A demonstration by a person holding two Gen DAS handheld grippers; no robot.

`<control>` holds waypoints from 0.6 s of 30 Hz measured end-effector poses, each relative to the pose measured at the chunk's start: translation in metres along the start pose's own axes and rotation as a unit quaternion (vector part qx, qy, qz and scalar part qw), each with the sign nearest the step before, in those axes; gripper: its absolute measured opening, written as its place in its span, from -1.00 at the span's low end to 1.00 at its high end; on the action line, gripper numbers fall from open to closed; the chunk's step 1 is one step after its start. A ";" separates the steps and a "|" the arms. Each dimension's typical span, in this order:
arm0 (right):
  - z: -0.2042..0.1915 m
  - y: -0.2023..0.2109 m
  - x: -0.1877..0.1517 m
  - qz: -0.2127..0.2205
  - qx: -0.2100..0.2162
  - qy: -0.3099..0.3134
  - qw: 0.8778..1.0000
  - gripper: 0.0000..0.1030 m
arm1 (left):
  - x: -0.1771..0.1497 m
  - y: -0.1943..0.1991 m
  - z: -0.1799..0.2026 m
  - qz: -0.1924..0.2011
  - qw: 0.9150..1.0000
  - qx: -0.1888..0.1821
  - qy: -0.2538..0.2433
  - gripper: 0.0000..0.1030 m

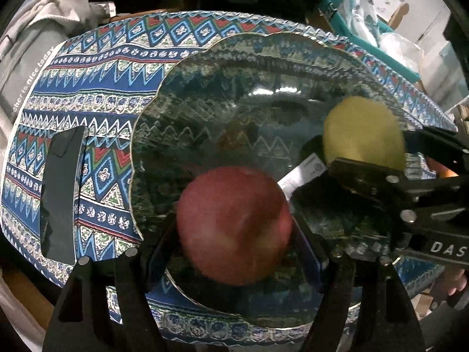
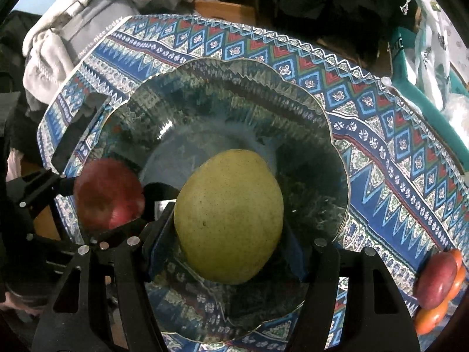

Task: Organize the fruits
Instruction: 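Lower the pomelo and apple into the bowl and open both grippers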

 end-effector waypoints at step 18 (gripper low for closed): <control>0.012 0.067 0.012 0.084 0.014 -0.052 0.995 0.31 | 0.009 0.062 0.006 0.072 0.997 0.003 0.001 0.52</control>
Point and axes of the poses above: each gripper's, at about its wrist camera, not at the fingertips, and y roughly against the way its jaws point, z to its right, x to its top, the point moved 1 cm from there along -y, roughly the way its jaws point, and after that the axes turned 3 degrees about -y, right-handed, at the moved point
